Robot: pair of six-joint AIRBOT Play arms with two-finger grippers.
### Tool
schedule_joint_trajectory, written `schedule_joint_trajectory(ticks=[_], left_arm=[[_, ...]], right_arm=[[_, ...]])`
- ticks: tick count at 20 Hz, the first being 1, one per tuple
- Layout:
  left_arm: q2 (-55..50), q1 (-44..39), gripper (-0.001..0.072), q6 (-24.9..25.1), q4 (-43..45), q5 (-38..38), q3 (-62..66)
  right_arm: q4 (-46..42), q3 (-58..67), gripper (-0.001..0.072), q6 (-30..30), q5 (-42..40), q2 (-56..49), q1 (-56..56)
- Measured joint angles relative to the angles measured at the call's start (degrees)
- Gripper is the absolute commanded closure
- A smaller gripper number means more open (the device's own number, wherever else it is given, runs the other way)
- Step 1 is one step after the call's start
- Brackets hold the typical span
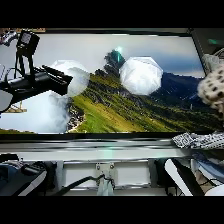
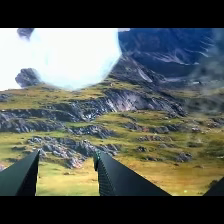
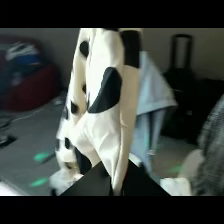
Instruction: Fold the clothes and pants, and hang the long-sleeved shirts on hangers.
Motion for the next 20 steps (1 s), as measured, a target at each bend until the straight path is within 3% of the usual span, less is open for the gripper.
schedule_joint_trajectory(ticks=[5,20], left_arm=[[0.0,0.0,0.0360,-0.4,0.3,0.2,0.0],[0.0,0.0,0.0360,-0.4,0.4,0.2,0.0]], right_arm=[[0.9,0.4,0.0695,2.1,-0.9,-1.3,-8.2],[1.0,0.5,0.0695,2.5,-6.9,-5.9,-15.6]])
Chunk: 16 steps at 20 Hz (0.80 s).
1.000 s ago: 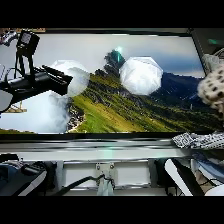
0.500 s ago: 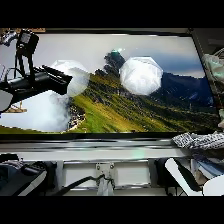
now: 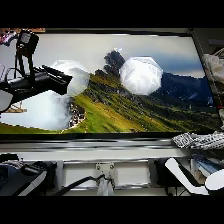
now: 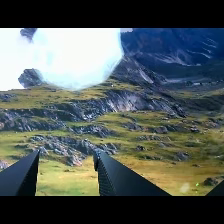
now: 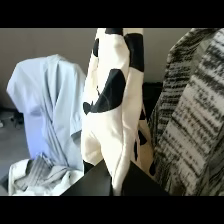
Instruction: Fold the clothes and pants, and hang the long-sleeved shirts on hangers.
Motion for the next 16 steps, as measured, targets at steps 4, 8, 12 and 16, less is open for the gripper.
schedule_joint_trajectory(ticks=[4,8,12,16], left_arm=[[0.0,0.0,0.0360,0.0,0.0,0.0,0.0],[0.0,0.0,0.0360,0.0,0.0,0.0,0.0],[0.0,0.0,0.0360,0.0,0.0,0.0,0.0],[0.0,0.0,0.0360,0.0,0.0,0.0,0.0]], right_arm=[[4.0,0.4,0.0695,0.4,-2.9,-1.7,-4.8],[8.3,0.7,0.0695,-0.7,-3.7,-3.5,-8.3],[10.7,0.8,0.0693,-2.7,-1.6,-4.9,-9.6],[11.0,0.8,0.0692,-3.1,-0.7,-5.3,-9.9]])
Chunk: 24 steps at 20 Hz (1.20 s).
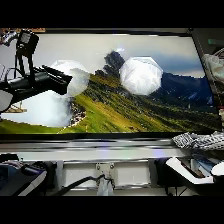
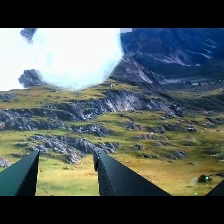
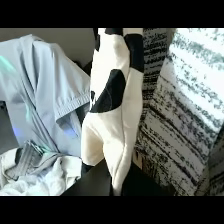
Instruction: Fold the clothes and pants, and hang the long-sleeved shirts on hangers.
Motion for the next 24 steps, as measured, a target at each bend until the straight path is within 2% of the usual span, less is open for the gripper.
schedule_joint_trajectory(ticks=[1,2,3,4,11,16,18,20,22,24], left_arm=[[0.0,0.0,0.0360,0.0,0.0,0.0,0.0],[0.0,0.0,0.0360,0.0,0.0,0.0,0.0],[0.0,0.0,0.0360,0.0,0.0,0.0,0.0],[0.0,0.0,0.0360,0.0,0.0,0.0,0.0],[0.0,0.0,0.0360,0.0,0.0,0.0,0.0],[0.0,0.0,0.0360,0.0,0.0,0.0,0.0],[0.0,0.0,0.0360,0.0,0.0,0.0,0.0],[0.0,0.0,0.0360,0.0,0.0,0.0,0.0],[0.0,0.0,0.0360,0.0,0.0,0.0,0.0],[0.0,0.0,0.0360,0.0,0.0,0.0,0.0]], right_arm=[[0.1,0.0,0.0655,0.0,0.2,0.0,0.0],[0.1,0.0,0.0461,0.0,0.3,0.0,-0.1],[0.1,0.0,0.0216,-0.2,0.1,0.1,-0.1],[0.1,0.0,0.0124,-0.4,0.1,0.4,-0.1],[0.2,4.0,0.0152,-0.5,-3.5,3.4,-0.1],[8.6,7.7,0.0151,-0.7,-4.9,5.5,-0.1],[15.3,8.1,0.0152,-0.9,-4.9,6.5,0.5],[27.1,8.4,0.0152,-2.1,-4.2,7.4,3.3],[38.8,8.5,0.0151,-6.4,-2.3,7.3,9.2],[46.6,8.5,0.0151,-11.9,1.3,6.2,17.7]])
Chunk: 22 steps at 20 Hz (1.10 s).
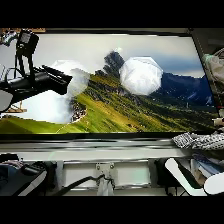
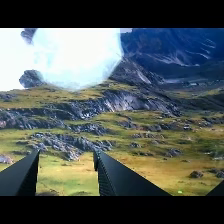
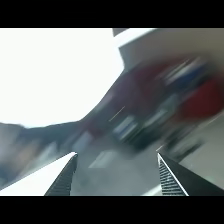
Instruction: Fold the clothes and pants, and hang the long-sleeved shirts on hangers.
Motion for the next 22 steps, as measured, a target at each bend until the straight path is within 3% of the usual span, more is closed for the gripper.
schedule_joint_trajectory(ticks=[4,8,9,10,12,22], left_arm=[[0.0,0.0,0.0360,0.0,0.0,0.0,0.0],[0.0,0.0,0.0360,0.0,0.0,0.0,0.0],[0.0,0.0,0.0360,0.0,0.0,0.0,0.0],[0.0,0.0,0.0360,0.0,0.0,0.0,0.0],[0.0,0.0,0.0360,0.0,0.0,0.0,0.0],[0.0,0.0,0.0360,0.0,0.0,0.0,0.0]], right_arm=[[3.5,-1.6,0.0153,-7.9,12.6,-3.7,18.8],[-1.3,-7.5,0.0155,-10.7,22.0,-5.3,33.9],[-2.1,-9.1,0.0166,-11.2,23.6,-5.4,36.7],[-3.0,-11.0,0.0241,-11.7,24.7,-5.3,39.4],[-3.9,-14.5,0.0315,-12.2,26.5,-4.6,43.8],[-5.8,-20.2,0.0309,-13.0,30.6,-2.9,50.4]])
